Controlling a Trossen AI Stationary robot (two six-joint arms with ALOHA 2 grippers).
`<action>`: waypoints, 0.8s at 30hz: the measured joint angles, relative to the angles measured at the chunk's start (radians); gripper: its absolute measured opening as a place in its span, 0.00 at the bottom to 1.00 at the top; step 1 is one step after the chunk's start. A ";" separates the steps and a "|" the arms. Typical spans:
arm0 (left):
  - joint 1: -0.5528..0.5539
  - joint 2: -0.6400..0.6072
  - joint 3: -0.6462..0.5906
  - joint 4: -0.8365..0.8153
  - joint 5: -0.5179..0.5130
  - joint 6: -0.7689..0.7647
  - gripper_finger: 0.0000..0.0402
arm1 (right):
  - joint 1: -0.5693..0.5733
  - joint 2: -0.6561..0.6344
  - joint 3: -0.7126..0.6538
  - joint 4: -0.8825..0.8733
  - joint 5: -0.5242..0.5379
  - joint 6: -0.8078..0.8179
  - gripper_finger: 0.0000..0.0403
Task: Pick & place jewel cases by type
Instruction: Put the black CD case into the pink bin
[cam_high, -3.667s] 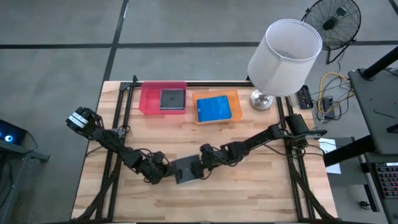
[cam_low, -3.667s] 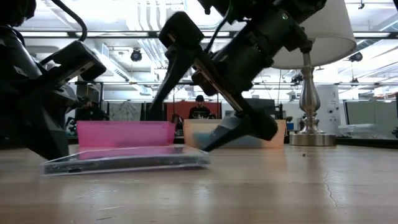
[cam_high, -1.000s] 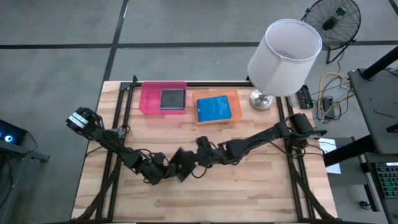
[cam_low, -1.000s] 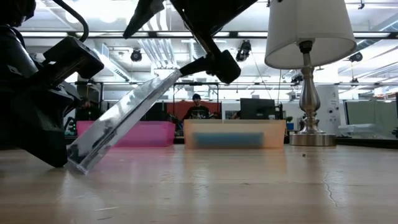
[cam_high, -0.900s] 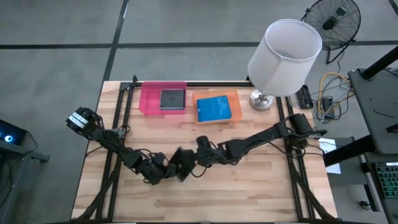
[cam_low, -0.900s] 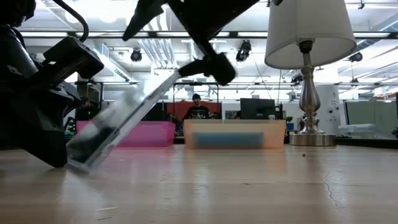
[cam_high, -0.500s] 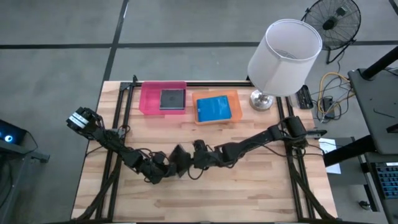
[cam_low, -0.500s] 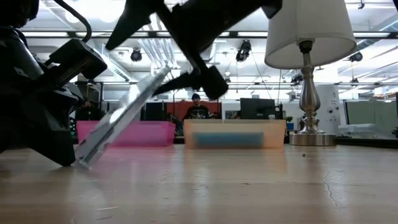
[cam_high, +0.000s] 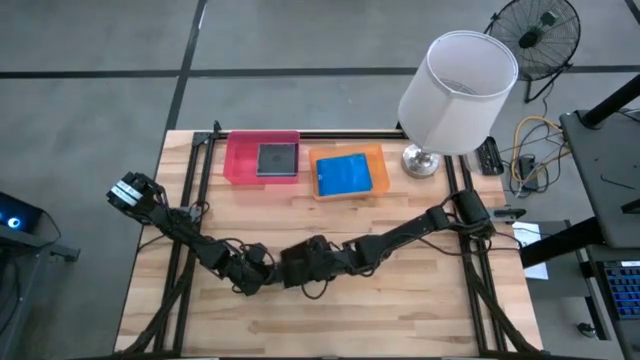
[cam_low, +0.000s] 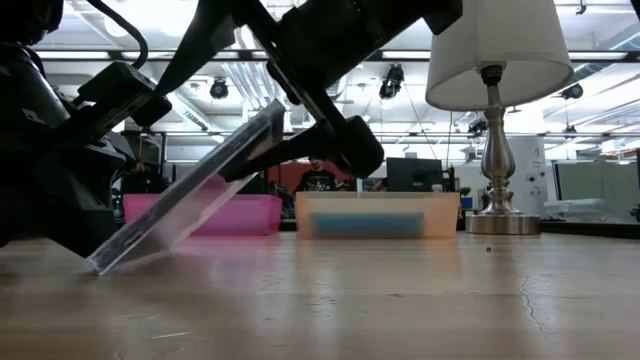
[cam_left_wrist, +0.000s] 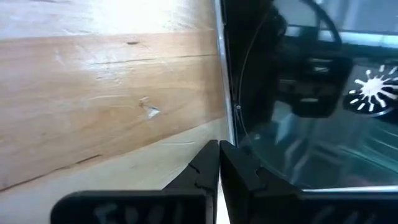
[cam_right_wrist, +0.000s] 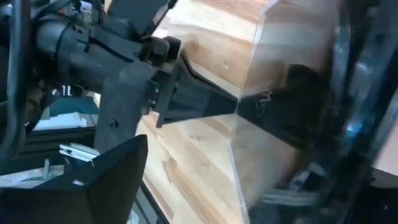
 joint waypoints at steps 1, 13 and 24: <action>0.000 0.000 0.000 0.000 0.000 0.003 0.00 | 0.000 0.000 0.000 0.001 -0.001 -0.006 0.86; 0.000 0.000 -0.001 0.000 0.013 0.016 0.00 | -0.002 0.000 0.000 -0.022 -0.046 -0.036 0.65; 0.000 -0.002 0.001 -0.039 0.042 0.037 0.00 | -0.002 0.000 0.000 -0.094 -0.075 -0.037 0.50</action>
